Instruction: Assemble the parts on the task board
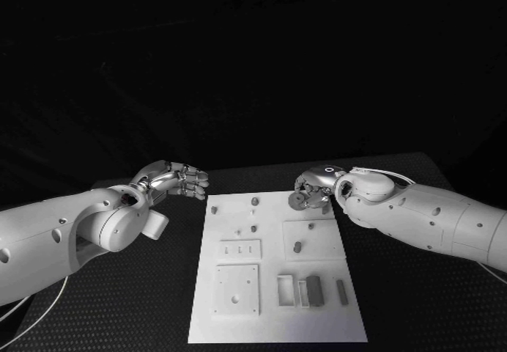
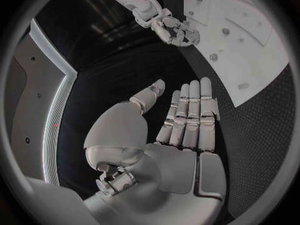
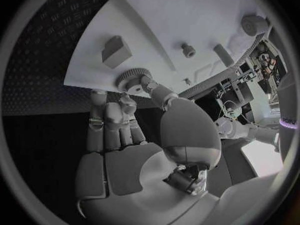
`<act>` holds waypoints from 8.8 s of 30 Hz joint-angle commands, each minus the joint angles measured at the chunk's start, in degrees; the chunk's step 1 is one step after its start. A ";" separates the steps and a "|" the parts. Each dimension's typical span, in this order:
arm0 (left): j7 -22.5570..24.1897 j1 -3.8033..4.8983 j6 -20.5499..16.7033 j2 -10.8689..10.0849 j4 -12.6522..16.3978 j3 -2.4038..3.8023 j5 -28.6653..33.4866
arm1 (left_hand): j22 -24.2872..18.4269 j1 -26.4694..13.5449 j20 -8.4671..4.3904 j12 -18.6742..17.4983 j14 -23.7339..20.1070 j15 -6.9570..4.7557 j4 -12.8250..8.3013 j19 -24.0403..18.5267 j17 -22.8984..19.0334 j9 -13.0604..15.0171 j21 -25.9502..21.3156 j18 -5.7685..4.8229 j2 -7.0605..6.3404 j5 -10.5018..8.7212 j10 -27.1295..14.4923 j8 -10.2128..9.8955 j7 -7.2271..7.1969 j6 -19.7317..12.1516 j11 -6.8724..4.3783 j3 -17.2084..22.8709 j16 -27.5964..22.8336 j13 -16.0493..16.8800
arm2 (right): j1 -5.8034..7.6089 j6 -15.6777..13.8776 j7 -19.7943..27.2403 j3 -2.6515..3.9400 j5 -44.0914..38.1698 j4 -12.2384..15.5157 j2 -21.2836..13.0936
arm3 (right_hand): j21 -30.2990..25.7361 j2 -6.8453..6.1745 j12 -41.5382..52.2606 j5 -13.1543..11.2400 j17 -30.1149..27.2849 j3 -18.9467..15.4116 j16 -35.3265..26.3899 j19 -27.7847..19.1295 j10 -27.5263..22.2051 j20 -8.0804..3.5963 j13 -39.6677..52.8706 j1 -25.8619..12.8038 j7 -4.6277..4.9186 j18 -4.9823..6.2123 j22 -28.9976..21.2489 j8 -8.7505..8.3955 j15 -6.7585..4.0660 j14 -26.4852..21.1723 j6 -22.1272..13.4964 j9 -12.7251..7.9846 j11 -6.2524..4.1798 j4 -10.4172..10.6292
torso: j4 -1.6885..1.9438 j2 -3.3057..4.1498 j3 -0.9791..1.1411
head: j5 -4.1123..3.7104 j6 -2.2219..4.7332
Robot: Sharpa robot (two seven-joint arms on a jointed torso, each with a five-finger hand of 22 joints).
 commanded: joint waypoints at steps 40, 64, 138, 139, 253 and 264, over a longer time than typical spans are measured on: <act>-0.25 0.04 1.65 -0.04 0.21 0.02 -0.12 | 0.16 -0.72 0.25 -0.60 0.41 -0.13 0.38 -0.16 0.36 -0.09 -0.31 0.40 0.17 0.00 0.43 -0.34 0.37 0.07 0.12 -0.15 -0.54 0.19 | -1.21 5.69 -0.60 -1.04 -1.58 -1.66 1.11 | 0.34 7.05 0.76 0.11 -0.37 0.30 0.27 -0.27 -2.34 -0.08 -1.84 -1.60 -1.04 0.88 1.02 -0.01 -1.00 0.12 9.18 -0.60 -1.80 -2.41 | 0.36 0.04 -0.03 | 0.06 -0.71; -0.09 0.04 1.18 -0.34 0.24 0.01 -0.12 | 0.20 -0.69 0.25 -0.69 0.39 -0.13 0.33 -0.19 0.45 -0.08 -0.35 0.40 0.11 0.00 0.41 -0.38 0.38 0.03 0.13 -0.14 -0.65 0.23 | -0.26 -9.71 -8.95 -0.82 -12.94 12.50 -1.41 | 0.81 6.04 0.93 0.12 -0.65 0.46 0.38 0.97 -0.71 -0.64 -2.92 -1.23 -1.83 0.88 0.90 0.99 -1.68 1.43 10.85 0.06 -2.57 -2.65 | 0.32 0.00 -0.07 | 0.40 -0.19; 0.07 0.04 1.61 0.09 -0.04 0.01 -0.12 | 0.37 -0.77 0.29 -1.05 0.44 -0.09 0.32 -0.25 0.88 -0.05 -0.48 0.40 0.09 0.00 0.46 -0.49 0.42 -0.01 0.17 -0.15 -1.08 0.45 | -1.65 -9.42 -10.48 -5.00 -21.57 4.73 11.48 | 0.73 5.13 0.57 0.12 -0.99 0.76 0.14 1.92 0.53 -1.07 -4.26 -1.20 -2.03 0.88 0.73 1.01 -1.93 2.45 11.13 0.26 -2.80 -2.52 | 0.81 0.15 -0.23 | 1.77 -0.41; 0.08 0.04 1.61 0.09 -0.04 0.01 -0.12 | 0.37 -0.77 0.29 -1.05 0.44 -0.09 0.32 -0.25 0.89 -0.05 -0.48 0.40 0.09 0.00 0.46 -0.49 0.42 -0.01 0.17 -0.16 -1.09 0.46 | -1.66 -9.43 -10.50 -5.00 -21.57 4.58 11.55 | 0.73 5.14 0.57 0.12 -1.00 0.76 0.13 1.93 0.53 -1.07 -4.28 -1.20 -2.03 0.88 0.73 1.01 -1.93 2.46 11.12 0.26 -2.80 -2.52 | 0.78 0.15 -0.22 | 1.80 -0.41; 0.03 0.04 2.04 0.02 -0.26 0.01 -0.13 | 0.63 -0.80 0.32 -1.53 0.57 -0.07 0.25 -0.27 1.53 0.04 -0.66 0.42 0.10 -0.01 0.58 -0.60 0.43 -0.02 0.19 -0.16 -1.70 0.80 | -2.61 -8.22 -15.87 -5.03 -23.69 6.58 10.16 | 0.75 4.94 0.88 0.09 -0.95 0.80 0.23 2.41 1.06 -1.25 -4.96 -0.73 -2.23 0.88 0.92 1.18 -2.09 3.03 11.67 0.58 -3.00 -2.82 | 0.78 0.15 -0.26 | 1.85 -1.22; 0.07 0.04 2.05 0.08 -0.34 0.01 -0.13 | 0.68 -0.81 0.32 -1.61 0.59 -0.07 0.25 -0.27 1.64 0.05 -0.69 0.42 0.12 -0.01 0.60 -0.61 0.44 -0.02 0.19 -0.16 -1.81 0.86 | -2.68 -9.30 -17.00 -5.03 -23.80 7.34 9.81 | 0.75 4.93 0.89 0.09 -0.95 0.80 0.23 2.42 1.06 -1.25 -4.96 -0.73 -2.24 0.88 0.92 1.18 -2.09 3.03 11.67 0.58 -3.00 -2.82 | 0.76 0.17 -0.26 | 1.81 -1.22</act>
